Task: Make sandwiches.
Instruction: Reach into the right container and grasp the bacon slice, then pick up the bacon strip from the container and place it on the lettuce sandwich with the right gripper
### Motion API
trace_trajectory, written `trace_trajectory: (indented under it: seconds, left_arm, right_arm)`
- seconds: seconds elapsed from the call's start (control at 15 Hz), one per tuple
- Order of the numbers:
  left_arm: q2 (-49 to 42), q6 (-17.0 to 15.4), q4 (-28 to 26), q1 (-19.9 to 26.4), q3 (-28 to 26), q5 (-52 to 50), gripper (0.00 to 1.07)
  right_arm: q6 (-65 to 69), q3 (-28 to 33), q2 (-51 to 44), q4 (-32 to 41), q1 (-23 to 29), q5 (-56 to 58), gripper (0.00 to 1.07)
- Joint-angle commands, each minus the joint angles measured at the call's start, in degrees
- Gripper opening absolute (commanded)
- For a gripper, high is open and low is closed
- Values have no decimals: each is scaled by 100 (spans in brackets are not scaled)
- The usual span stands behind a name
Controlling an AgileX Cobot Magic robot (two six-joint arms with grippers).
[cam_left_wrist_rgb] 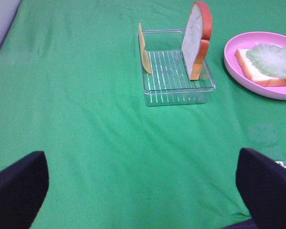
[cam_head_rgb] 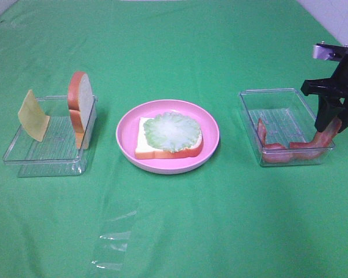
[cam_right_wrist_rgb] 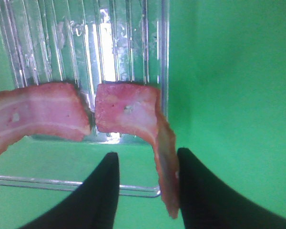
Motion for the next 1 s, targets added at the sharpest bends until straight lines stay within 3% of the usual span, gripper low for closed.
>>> trace_trajectory:
  seconds: [0.07, 0.27, 0.6, 1.0]
  left_arm:
    - [-6, 6, 11, -11, 6, -23, 100]
    - [-6, 6, 11, -11, 6, -23, 100]
    - [-6, 6, 11, -11, 6, -23, 100]
    - [-6, 6, 11, -11, 6, -23, 100]
  right_arm:
    - [0, 23, 11, -40, -11, 23, 37]
    - [6, 23, 11, -304, -11, 23, 0]
    - [52, -80, -52, -143, -11, 223, 0]
    - [309, -968, -773, 183, 0, 917, 0]
